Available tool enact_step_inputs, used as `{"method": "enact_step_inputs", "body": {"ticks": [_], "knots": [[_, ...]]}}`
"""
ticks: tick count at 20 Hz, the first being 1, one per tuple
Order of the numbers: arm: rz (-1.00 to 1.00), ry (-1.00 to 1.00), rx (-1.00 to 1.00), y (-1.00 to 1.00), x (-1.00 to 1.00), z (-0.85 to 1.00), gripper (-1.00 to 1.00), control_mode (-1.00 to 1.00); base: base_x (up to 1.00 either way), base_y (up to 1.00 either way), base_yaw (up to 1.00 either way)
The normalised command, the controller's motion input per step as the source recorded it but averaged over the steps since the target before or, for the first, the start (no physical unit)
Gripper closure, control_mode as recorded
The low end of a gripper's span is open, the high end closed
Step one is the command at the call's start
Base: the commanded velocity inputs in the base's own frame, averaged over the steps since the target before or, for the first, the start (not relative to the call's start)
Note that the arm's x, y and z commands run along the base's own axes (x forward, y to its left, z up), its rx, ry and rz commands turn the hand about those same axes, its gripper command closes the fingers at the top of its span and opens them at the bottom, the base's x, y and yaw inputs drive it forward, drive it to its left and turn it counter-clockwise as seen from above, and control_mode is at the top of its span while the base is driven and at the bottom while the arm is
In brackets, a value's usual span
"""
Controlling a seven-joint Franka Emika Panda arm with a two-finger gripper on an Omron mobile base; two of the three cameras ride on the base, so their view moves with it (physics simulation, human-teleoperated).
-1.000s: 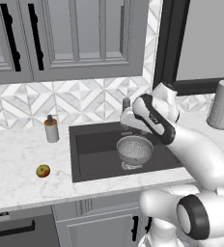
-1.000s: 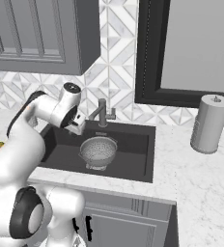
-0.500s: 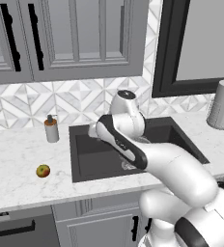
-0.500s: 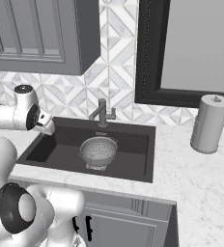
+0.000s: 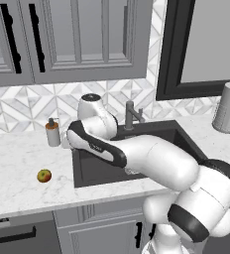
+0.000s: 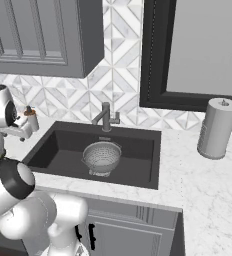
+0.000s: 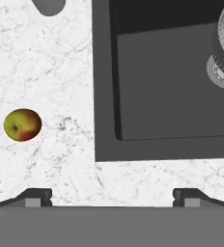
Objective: Put the colander in the sink, put the apple in the colander, and turn on the sink faucet and pour water over the colander.
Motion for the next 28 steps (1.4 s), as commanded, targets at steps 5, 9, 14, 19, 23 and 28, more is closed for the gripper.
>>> {"method": "enact_step_inputs", "body": {"ticks": [5,9,14,19,23,28], "knots": [[0.04,0.06,-0.04,0.7,0.0,-0.16,-1.0,-1.0,0.0,0.0,0.0],[0.01,0.1,0.0,0.5,0.0,-0.3,-1.0,-1.0,0.0,0.0,0.0],[0.0,0.1,0.0,0.53,0.0,-0.33,-1.0,-1.0,0.0,0.0,0.0],[0.0,0.03,0.0,0.54,0.06,-0.3,-1.0,-1.0,0.0,0.0,0.0],[0.0,0.02,0.0,0.31,0.03,-0.19,-1.0,-1.0,0.0,0.0,0.0],[0.0,0.0,-0.02,0.3,0.13,-0.22,-1.0,-1.0,0.0,0.0,0.0]]}}
